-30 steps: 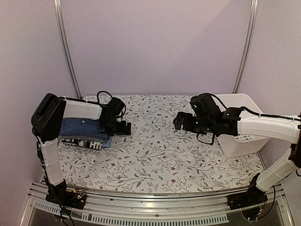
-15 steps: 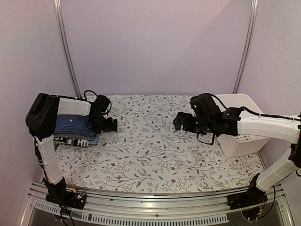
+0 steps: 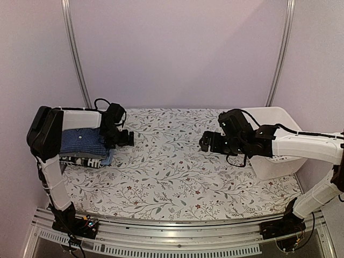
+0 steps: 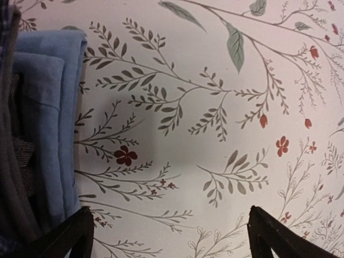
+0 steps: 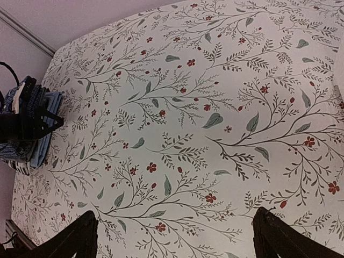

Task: Fold and stack the long sleeve shirts
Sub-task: Move the square-folded shirt to the corner of the board, then reset both arms

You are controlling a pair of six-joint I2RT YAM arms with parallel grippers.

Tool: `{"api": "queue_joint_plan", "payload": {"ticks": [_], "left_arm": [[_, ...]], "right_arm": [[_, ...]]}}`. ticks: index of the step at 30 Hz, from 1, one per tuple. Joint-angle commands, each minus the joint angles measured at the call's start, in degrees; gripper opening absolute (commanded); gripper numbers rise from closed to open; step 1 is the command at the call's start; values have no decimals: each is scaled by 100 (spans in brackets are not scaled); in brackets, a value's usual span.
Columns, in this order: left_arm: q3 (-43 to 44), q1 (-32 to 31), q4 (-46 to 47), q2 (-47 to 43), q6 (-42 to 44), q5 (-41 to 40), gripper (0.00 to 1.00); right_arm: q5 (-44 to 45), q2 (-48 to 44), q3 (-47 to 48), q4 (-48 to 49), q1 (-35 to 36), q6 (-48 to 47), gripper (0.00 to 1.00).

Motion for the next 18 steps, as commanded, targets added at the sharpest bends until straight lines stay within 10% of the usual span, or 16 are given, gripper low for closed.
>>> {"api": "queue_joint_plan", "payload": {"ticks": [1,18], "left_arm": [[376,-187,-76,-441,226,265,100],[282,-999,709,-2349,577,1015,100]], "right_arm": [[110,-220,2,-48,-32,-116,99],[761,-946,442,-34,-38,-881,99]]}}
